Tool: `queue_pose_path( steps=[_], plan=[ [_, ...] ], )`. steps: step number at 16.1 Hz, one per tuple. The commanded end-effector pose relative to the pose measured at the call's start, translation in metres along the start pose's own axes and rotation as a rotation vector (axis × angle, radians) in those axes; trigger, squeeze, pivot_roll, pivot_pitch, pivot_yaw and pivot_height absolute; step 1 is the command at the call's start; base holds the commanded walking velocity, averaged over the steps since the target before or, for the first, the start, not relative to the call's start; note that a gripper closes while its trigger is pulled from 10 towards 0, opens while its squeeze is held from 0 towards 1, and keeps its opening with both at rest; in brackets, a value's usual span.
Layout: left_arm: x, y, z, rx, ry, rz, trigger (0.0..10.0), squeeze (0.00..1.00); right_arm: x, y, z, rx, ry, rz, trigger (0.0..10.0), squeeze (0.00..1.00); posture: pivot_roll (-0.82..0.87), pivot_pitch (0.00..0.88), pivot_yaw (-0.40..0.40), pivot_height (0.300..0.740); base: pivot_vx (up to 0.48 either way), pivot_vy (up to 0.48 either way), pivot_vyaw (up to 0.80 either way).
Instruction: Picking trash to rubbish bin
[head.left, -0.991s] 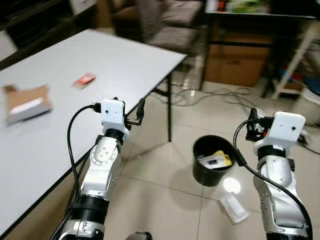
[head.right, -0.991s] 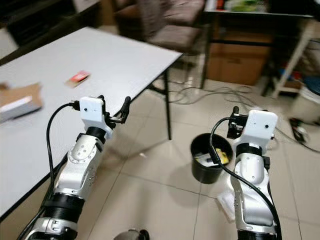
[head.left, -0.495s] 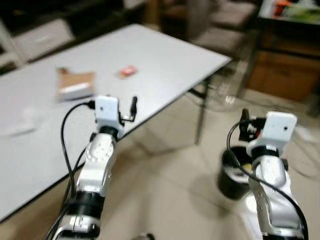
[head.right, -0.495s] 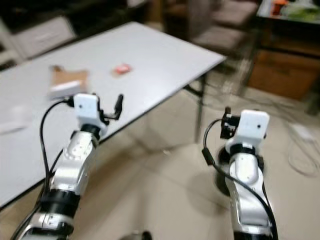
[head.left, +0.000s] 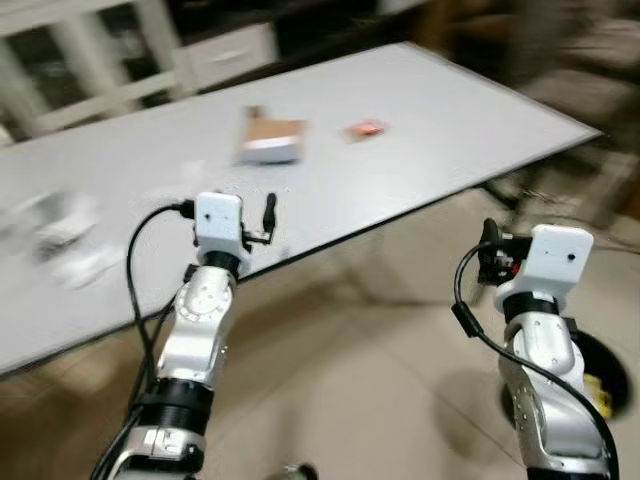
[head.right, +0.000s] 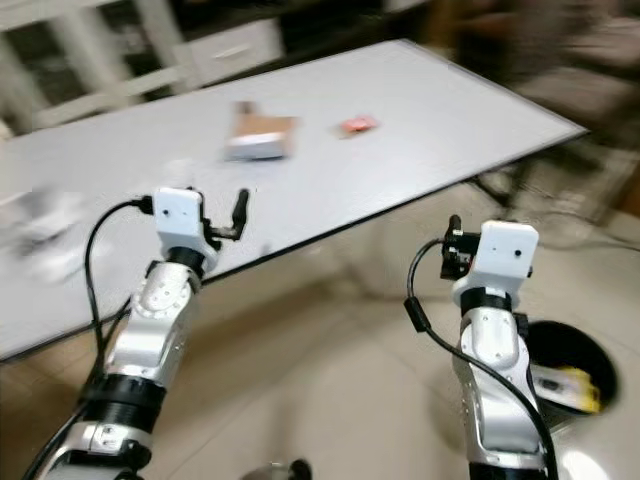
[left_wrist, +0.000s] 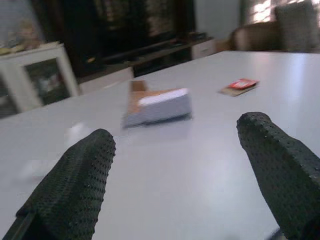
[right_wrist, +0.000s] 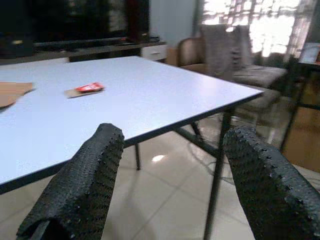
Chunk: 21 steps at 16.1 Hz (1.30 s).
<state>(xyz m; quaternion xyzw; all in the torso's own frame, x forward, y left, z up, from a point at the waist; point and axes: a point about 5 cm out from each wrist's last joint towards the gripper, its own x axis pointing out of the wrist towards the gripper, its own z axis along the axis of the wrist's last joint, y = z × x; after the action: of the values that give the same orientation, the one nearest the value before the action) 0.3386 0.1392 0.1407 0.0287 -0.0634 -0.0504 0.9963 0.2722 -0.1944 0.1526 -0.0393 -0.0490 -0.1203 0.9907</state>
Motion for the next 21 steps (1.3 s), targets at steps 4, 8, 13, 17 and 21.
queue_pose_path(
  steps=[4,8,13,17,21],
  plan=[
    [0.0017,-0.0011,0.0008,0.013,-0.001,-0.001,10.0,0.0,0.0,0.0006,0.0001,0.008,0.004,0.001,10.0,0.0,-0.15,0.063,0.076,0.74,0.0,0.0,0.64],
    [0.002,-0.0044,0.0008,0.006,-0.001,-0.026,10.0,0.0,0.0001,0.0006,-0.0021,0.008,0.016,-0.01,10.0,0.0,-0.15,0.059,0.074,0.74,0.0,0.0,0.0],
    [0.0031,-0.0071,0.0042,-0.018,-0.013,-0.041,10.0,0.0,0.0009,0.0,-0.0022,0.007,0.015,-0.013,10.0,0.0,-0.15,0.058,0.074,0.74,0.0,0.0,0.0],
    [0.0036,-0.0067,0.0047,-0.022,-0.012,-0.046,10.0,0.0,-0.0002,0.0011,-0.0029,0.01,0.017,-0.013,10.0,0.0,-0.15,0.058,0.081,0.74,0.268,0.0,0.0],
    [0.004,-0.0076,0.0048,-0.025,-0.01,-0.05,10.0,0.0,-0.0012,0.0014,-0.0023,0.013,0.015,-0.006,10.0,0.0,-0.15,0.061,0.082,0.74,0.458,0.0,0.0]
  ],
)
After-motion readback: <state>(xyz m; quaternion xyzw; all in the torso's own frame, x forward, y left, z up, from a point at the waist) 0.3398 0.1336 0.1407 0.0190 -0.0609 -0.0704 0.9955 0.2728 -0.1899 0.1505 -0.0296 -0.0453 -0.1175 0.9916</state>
